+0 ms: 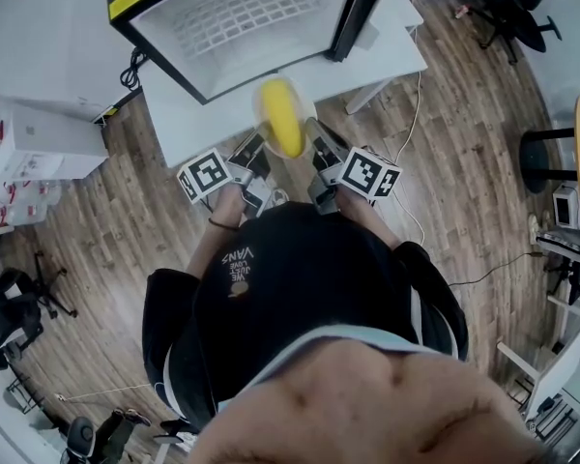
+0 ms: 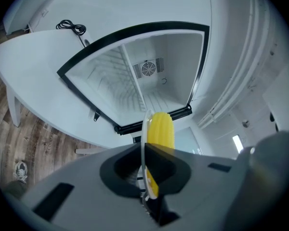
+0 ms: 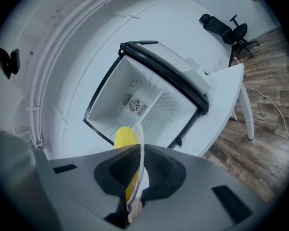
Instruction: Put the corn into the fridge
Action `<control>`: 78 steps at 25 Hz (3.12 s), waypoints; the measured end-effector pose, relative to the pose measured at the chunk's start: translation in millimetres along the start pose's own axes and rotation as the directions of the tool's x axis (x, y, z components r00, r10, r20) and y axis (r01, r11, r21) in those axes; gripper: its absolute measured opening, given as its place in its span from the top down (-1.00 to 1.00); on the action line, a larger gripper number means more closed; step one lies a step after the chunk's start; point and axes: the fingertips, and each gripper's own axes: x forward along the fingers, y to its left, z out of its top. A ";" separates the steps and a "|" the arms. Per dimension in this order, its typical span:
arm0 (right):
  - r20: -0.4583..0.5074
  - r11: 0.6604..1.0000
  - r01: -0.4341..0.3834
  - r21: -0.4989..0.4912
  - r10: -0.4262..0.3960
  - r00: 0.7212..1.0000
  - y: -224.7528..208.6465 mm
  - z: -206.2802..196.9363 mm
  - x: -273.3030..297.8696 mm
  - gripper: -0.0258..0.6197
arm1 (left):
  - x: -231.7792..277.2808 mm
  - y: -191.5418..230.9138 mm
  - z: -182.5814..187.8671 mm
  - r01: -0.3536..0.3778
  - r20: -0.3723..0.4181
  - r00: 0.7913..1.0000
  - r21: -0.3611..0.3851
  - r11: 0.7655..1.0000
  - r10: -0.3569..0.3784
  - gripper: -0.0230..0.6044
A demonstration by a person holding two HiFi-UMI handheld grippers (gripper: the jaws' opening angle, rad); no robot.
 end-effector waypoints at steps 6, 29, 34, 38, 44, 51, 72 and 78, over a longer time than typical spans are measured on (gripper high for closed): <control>0.041 1.000 0.010 0.018 -0.011 0.999 5.8 2.9 16.6 0.84 | 5.1 1.2 18.2 0.029 -0.042 0.999 0.016 0.999 -0.028 0.83; 0.047 1.000 -0.007 -0.009 0.007 0.999 12.4 21.2 39.6 0.84 | 16.4 0.2 43.5 0.032 -0.044 0.999 0.027 0.999 -0.031 0.83; 0.025 1.000 -0.013 -0.013 0.014 1.000 6.7 34.3 47.2 0.84 | 29.8 -1.5 50.4 0.019 -0.029 0.999 0.020 1.000 -0.019 0.83; 0.010 1.000 -0.024 -0.013 0.024 1.000 0.5 48.0 56.5 0.84 | 43.4 -3.0 57.6 0.010 -0.014 1.000 0.017 1.000 -0.010 0.83; -0.020 0.998 -0.050 -0.025 0.049 0.999 -5.2 64.2 72.4 0.84 | 57.5 -7.2 71.9 0.017 0.026 1.000 0.016 1.000 -0.018 0.83; -0.059 0.995 -0.090 -0.039 0.087 0.994 -4.4 81.9 95.9 0.84 | 69.0 -5.8 91.9 0.003 0.081 0.997 0.010 1.000 -0.004 0.83; -0.145 0.986 -0.165 -0.034 0.158 0.977 -11.2 120.1 147.3 0.84 | 104.7 -2.4 135.0 -0.030 0.181 0.983 -0.020 0.999 0.033 0.83; -0.154 0.984 -0.175 -0.037 0.168 0.974 -12.2 127.3 154.1 0.84 | 110.3 -2.9 140.8 -0.027 0.203 0.979 -0.031 0.999 0.033 0.83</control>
